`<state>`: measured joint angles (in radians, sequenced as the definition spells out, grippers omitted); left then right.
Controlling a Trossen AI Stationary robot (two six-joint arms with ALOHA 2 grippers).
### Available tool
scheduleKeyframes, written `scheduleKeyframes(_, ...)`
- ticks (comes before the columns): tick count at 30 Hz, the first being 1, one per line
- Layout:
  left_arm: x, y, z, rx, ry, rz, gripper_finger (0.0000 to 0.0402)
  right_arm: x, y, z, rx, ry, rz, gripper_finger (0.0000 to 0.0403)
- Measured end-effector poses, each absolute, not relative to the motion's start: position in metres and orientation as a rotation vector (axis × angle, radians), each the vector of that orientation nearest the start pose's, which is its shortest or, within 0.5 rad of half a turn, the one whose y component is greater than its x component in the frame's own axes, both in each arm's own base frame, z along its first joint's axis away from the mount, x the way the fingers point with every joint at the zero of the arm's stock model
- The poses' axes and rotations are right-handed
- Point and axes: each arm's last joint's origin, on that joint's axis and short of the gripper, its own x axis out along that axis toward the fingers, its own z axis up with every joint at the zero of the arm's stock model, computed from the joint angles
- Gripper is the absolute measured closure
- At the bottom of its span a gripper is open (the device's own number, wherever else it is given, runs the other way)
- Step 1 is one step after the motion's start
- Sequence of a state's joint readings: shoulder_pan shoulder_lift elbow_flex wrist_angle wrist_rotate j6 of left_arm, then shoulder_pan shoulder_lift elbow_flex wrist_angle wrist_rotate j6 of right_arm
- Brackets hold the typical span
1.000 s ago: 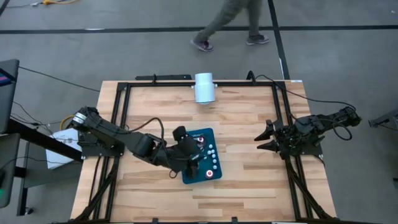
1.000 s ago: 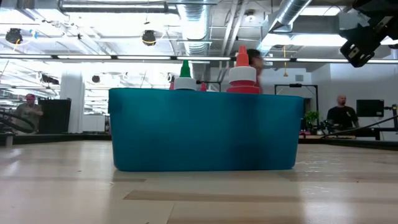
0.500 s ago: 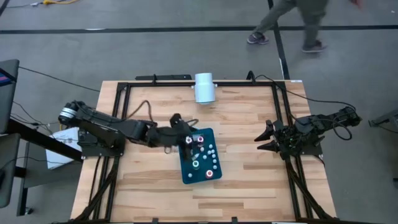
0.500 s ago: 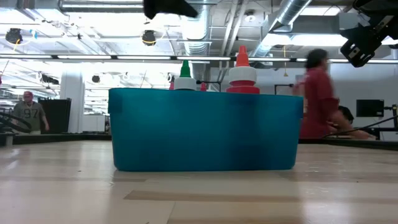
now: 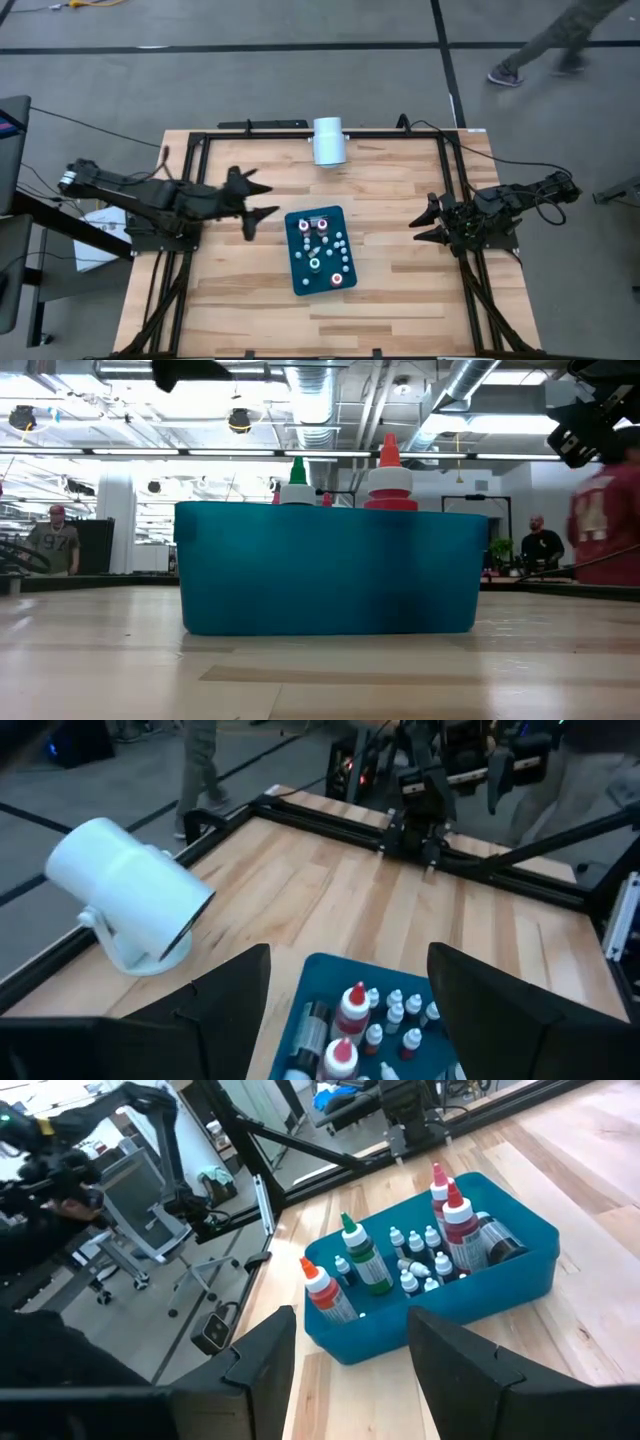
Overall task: Pick & Place food coloring
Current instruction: Return to Home Position
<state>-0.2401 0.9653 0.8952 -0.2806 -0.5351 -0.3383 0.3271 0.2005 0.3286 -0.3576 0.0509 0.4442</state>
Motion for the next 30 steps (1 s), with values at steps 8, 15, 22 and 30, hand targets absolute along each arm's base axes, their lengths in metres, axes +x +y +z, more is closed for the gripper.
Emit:
scheduleKeyframes(8, 0.156, -0.022, 0.311, -0.247, 0.217, 0.364, 0.0139, 0.086, 0.028, 0.225, 0.396, 0.283, 0.218, 0.0221)
scheduleKeyframes(15, 0.128, -0.016, 0.291, -0.271, 0.176, 0.355, 0.0139, 0.087, 0.027, 0.225, 0.395, 0.28, 0.206, 0.0221)
scheduleKeyframes(22, 0.105, -0.01, 0.272, -0.295, 0.104, 0.317, 0.0139, 0.087, 0.027, 0.225, 0.393, 0.275, 0.186, 0.0221)
scheduleKeyframes(30, 0.088, -0.007, 0.251, -0.32, 0.05, 0.277, 0.0139, 0.087, 0.027, 0.227, 0.399, 0.252, 0.195, 0.0221)
